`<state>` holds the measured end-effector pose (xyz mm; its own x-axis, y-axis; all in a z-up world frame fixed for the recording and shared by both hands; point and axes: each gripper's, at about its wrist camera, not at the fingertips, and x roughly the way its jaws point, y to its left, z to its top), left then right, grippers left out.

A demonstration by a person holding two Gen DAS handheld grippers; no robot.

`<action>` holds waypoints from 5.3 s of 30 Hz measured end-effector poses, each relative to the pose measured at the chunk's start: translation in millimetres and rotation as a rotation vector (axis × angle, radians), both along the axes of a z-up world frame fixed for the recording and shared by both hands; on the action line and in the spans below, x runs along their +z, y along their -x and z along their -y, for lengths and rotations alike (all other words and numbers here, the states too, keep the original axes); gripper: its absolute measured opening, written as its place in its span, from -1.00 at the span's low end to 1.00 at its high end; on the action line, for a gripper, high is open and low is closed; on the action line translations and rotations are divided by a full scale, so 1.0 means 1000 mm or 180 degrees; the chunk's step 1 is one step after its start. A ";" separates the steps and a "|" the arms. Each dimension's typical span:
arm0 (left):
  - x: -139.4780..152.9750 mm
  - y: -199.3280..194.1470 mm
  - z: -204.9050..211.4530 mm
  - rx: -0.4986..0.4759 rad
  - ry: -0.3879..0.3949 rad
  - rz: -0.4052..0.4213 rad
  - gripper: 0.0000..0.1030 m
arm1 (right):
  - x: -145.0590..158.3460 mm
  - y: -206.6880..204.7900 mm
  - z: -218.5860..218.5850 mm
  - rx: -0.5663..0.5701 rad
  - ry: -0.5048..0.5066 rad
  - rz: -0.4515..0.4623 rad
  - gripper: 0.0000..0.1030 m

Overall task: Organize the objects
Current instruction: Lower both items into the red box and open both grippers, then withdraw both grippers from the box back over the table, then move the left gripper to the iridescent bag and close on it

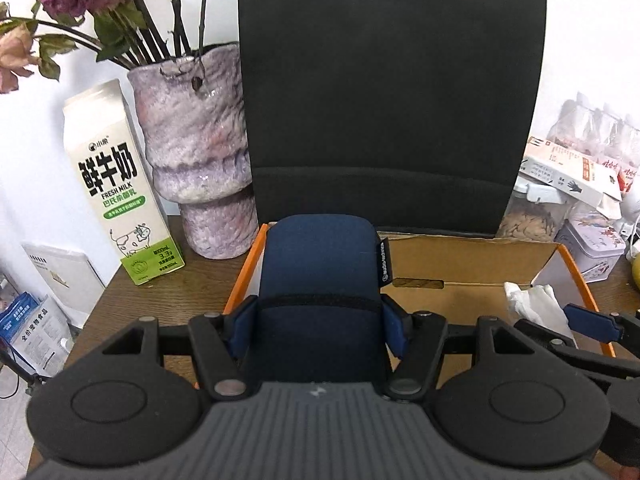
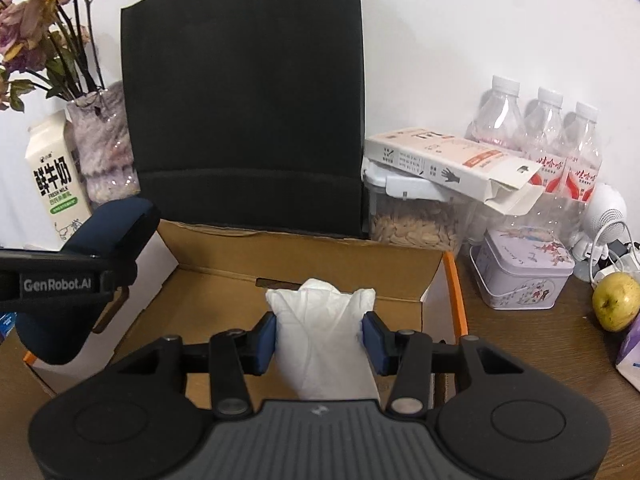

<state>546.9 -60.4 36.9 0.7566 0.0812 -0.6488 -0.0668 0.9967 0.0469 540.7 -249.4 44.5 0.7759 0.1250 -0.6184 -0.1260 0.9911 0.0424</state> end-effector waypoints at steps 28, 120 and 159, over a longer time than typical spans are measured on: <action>-0.005 0.002 -0.019 0.0084 0.0043 0.0208 1.00 | -0.006 0.000 0.004 -0.0049 0.0062 0.0006 1.00; -0.003 0.393 -0.070 0.0190 0.0341 0.0552 1.00 | 0.007 0.395 -0.024 0.0591 -0.0009 0.0635 1.00; -0.087 0.406 -0.074 0.0054 0.0156 0.0286 0.77 | -0.034 0.414 -0.050 0.0654 0.0074 0.0532 1.00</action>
